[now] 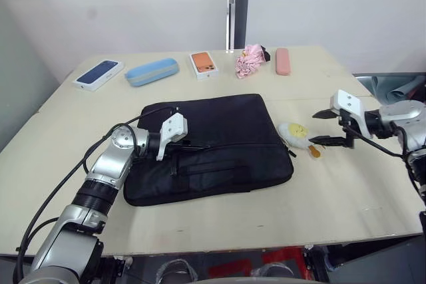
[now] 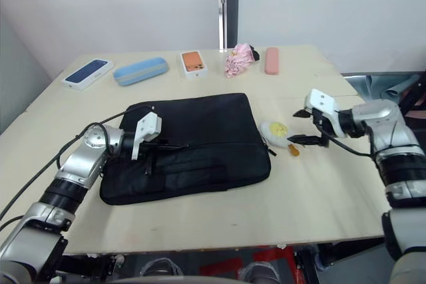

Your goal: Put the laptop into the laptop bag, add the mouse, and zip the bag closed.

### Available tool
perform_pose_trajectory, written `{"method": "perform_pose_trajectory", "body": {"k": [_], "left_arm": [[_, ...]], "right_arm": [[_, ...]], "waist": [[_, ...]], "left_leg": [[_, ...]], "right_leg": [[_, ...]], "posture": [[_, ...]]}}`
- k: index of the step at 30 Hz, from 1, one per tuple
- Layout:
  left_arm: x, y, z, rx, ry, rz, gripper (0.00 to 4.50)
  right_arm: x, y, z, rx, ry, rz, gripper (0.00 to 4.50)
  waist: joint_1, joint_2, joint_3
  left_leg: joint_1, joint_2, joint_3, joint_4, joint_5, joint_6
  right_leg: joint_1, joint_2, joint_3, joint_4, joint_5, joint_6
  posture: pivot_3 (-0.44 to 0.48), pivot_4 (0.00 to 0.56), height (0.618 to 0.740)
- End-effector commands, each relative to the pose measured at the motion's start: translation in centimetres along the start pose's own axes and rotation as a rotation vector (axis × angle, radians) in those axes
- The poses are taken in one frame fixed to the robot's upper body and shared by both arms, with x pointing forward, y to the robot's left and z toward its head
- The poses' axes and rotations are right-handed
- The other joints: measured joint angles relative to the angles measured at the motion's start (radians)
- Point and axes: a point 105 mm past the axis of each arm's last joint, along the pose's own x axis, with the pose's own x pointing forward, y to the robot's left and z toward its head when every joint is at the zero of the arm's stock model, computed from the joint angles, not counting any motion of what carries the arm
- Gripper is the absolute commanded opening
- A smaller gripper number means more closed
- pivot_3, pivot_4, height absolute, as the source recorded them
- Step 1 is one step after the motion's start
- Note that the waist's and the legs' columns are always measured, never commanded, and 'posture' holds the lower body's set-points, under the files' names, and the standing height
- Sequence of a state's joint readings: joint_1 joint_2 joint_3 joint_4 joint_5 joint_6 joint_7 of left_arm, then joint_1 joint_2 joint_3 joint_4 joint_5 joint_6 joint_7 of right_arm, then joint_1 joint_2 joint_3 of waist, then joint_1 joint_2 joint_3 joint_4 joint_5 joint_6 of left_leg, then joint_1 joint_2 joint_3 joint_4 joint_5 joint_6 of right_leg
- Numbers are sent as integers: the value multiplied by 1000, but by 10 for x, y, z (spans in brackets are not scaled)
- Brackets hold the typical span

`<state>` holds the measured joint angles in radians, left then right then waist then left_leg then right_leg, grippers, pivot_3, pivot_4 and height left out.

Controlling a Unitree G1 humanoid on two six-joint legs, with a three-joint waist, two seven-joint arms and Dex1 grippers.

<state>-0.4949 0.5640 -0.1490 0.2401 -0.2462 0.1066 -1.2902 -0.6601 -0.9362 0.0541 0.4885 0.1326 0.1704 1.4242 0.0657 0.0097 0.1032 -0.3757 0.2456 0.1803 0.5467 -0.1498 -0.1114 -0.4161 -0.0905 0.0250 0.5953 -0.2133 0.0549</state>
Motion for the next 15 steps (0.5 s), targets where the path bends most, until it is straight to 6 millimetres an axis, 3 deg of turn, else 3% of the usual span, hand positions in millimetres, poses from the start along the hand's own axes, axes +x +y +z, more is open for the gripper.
{"method": "perform_pose_trajectory", "body": {"k": [1,6,7,14,15], "left_arm": [[-2,-15,-26,-135,65,-26,0],[-23,-12,-8,-131,14,50,1296],[-30,-12,-7,-132,19,66,1845],[-69,-9,-2,-145,38,182,4362],[-78,-8,1,-146,37,210,4439]], "right_arm": [[-14,-3,22,-42,-54,1,4434],[-25,-3,26,-16,-50,19,4500],[-27,-3,27,-6,-53,25,4500],[-31,-6,37,-10,-66,28,4500],[-32,-5,39,-9,-70,35,4500]], "waist": [[-3,0,1],[-4,-2,6],[-5,-3,8],[-7,-7,14],[-8,-7,17]], "left_leg": [[-1,0,0,1,0,0],[-9,1,0,4,0,1],[-9,1,0,4,-1,2],[-10,3,-1,12,-1,1],[-10,3,-1,14,-1,1]], "right_leg": [[-1,0,0,0,0,0],[-8,0,0,3,0,0],[-9,0,0,5,0,0],[-13,1,1,16,0,-1],[-13,1,1,17,0,-1]], "posture": [[0,150,740],[0,150,740],[0,150,740],[0,150,740],[0,150,740]]}}
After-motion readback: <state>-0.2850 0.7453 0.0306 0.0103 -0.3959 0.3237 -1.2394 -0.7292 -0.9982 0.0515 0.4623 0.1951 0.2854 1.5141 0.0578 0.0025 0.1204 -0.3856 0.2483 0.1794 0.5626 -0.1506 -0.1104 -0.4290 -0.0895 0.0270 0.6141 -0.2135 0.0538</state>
